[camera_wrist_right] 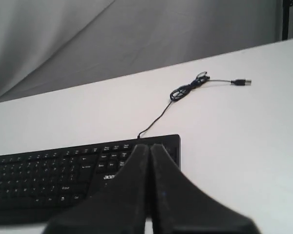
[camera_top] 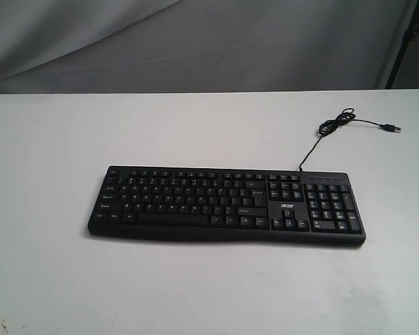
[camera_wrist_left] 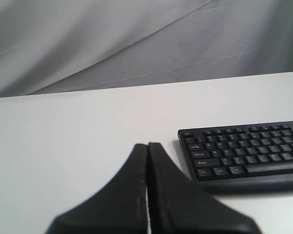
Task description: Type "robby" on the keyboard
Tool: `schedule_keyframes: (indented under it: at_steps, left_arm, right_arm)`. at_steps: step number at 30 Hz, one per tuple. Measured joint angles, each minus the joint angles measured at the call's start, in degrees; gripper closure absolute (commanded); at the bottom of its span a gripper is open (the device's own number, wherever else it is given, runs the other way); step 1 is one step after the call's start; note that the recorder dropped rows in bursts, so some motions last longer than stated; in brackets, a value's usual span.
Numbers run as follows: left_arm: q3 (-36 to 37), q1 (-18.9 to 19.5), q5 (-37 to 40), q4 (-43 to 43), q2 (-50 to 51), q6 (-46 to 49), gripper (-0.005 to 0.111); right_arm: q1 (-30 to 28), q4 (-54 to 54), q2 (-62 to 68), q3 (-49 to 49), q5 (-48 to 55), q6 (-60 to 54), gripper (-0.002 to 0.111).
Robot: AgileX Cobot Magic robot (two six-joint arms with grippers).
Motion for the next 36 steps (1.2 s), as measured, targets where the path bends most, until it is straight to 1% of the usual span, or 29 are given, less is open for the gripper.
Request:
schedule_keyframes:
  at_steps: [3,6,10,18,21,29,33,36]
  left_arm:
    - [0.0,0.0,0.0,0.0,0.0,0.0,0.107]
    - [0.0,0.0,0.0,0.0,0.0,0.0,0.107]
    - [0.0,0.0,0.0,0.0,0.0,0.0,0.107]
    - [0.0,0.0,0.0,0.0,0.0,0.0,0.107]
    - [0.0,0.0,0.0,0.0,0.0,0.0,0.107]
    - [0.0,0.0,0.0,0.0,0.0,0.0,0.107]
    - [0.0,0.0,0.0,0.0,0.0,0.0,0.107]
    - [0.0,0.0,0.0,0.0,0.0,0.0,0.107]
  right_arm:
    - [0.0,0.2,1.8,1.9,-3.1,0.0,0.108]
    - [0.0,-0.1,1.0,3.5,-7.4,0.0,0.108]
    - [0.0,-5.0,-2.6,6.7,-12.9,0.0,0.108]
    - [0.0,-7.1,-11.3,12.6,-13.9,0.0,0.108]
    - [0.0,-7.2,-13.7,12.8,-13.1,0.1,0.108]
    - [0.0,-7.4,-19.0,12.9,-4.0,0.1,0.108]
    - [0.0,-7.4,-19.8,12.9,0.8,0.1,0.108]
    - [0.0,-7.4,-19.8,12.9,1.9,0.1,0.108]
